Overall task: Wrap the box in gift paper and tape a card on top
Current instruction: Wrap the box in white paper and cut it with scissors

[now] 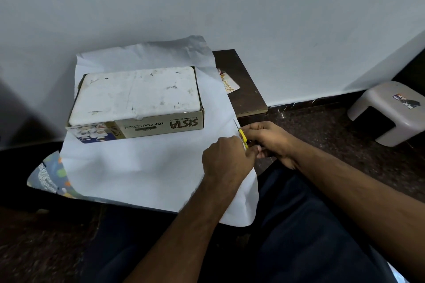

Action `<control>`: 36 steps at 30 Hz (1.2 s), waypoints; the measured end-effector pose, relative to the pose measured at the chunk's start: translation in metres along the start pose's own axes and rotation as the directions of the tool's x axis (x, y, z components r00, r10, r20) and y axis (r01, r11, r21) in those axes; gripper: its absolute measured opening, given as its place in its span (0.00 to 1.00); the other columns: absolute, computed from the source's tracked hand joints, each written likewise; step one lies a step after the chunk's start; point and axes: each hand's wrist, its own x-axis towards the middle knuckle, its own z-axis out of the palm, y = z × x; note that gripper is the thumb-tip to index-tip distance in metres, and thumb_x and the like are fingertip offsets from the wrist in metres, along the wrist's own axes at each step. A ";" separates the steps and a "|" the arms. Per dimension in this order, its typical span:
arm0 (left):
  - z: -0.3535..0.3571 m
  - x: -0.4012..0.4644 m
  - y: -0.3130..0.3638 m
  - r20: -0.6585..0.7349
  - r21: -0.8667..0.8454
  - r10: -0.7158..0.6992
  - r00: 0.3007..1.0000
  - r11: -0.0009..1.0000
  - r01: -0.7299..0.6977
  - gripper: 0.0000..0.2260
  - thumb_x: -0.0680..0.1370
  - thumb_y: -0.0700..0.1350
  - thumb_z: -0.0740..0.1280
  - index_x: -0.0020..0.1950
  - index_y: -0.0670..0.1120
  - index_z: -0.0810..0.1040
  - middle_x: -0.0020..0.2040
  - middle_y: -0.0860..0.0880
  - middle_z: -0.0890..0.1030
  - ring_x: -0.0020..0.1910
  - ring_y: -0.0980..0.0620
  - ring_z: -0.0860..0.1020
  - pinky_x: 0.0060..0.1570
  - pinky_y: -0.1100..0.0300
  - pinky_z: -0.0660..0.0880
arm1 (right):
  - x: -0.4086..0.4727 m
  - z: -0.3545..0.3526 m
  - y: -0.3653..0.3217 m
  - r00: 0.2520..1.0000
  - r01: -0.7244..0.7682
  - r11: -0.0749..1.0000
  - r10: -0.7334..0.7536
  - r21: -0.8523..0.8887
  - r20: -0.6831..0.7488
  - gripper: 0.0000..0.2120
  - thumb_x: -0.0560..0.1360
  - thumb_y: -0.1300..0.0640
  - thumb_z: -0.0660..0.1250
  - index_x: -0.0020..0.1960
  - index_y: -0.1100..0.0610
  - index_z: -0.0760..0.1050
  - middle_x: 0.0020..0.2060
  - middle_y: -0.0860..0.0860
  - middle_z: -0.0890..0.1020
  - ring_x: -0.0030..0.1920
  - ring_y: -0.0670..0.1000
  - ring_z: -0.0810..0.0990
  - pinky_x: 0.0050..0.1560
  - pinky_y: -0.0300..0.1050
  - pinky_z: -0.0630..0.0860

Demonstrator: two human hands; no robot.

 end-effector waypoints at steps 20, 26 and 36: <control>0.015 -0.005 -0.002 0.055 -0.084 0.015 0.998 0.996 -0.010 0.15 0.80 0.58 0.64 0.53 0.47 0.78 0.51 0.46 0.82 0.52 0.43 0.81 0.43 0.57 0.69 | -0.002 0.005 0.000 0.998 0.054 0.998 -0.054 -0.011 -0.016 0.09 0.79 0.59 0.68 0.57 0.59 0.83 0.40 0.53 0.84 0.31 0.41 0.79 0.30 0.36 0.67; 0.014 -0.007 -0.002 -0.006 -0.159 0.040 0.999 0.986 -0.041 0.13 0.79 0.55 0.66 0.49 0.45 0.78 0.48 0.45 0.83 0.49 0.43 0.81 0.41 0.57 0.69 | 0.000 0.003 0.002 0.996 0.080 0.996 -0.081 -0.025 -0.038 0.09 0.79 0.57 0.70 0.56 0.58 0.84 0.41 0.55 0.83 0.34 0.44 0.77 0.30 0.37 0.69; 0.011 -0.004 -0.005 -0.102 -0.134 0.094 0.990 0.985 -0.108 0.16 0.78 0.55 0.67 0.48 0.41 0.80 0.44 0.46 0.74 0.50 0.45 0.76 0.43 0.55 0.67 | 0.001 0.004 0.004 0.992 0.124 0.990 -0.125 -0.060 -0.001 0.10 0.78 0.64 0.66 0.55 0.58 0.84 0.41 0.54 0.83 0.34 0.44 0.76 0.29 0.34 0.69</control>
